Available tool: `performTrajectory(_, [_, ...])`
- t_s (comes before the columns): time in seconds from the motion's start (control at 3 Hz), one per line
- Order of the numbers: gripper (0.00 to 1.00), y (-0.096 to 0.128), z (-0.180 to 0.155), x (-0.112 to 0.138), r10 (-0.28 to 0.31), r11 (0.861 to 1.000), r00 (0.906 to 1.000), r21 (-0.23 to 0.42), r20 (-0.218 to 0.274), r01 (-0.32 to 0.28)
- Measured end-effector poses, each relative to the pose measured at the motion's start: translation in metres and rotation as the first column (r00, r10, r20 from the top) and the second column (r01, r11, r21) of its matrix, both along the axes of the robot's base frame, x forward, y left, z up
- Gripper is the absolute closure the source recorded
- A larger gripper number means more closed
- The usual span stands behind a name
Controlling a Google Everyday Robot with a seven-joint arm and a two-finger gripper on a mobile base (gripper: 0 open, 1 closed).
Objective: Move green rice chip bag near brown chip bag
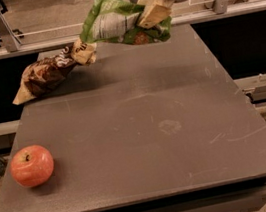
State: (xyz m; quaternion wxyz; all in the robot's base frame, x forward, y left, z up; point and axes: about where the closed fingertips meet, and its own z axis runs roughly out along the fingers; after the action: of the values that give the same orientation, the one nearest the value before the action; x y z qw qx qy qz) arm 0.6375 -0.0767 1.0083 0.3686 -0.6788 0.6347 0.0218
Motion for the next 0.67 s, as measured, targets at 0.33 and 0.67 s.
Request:
performTrajectory(0.33, [1.0,0.018,-0.022,0.033,0.026,0.997,0.9992,0.07,-0.032,-0.023])
performTrajectory(0.67, [1.0,0.038,-0.047,0.046,0.086,0.994,0.9934,0.076,-0.076,-0.08])
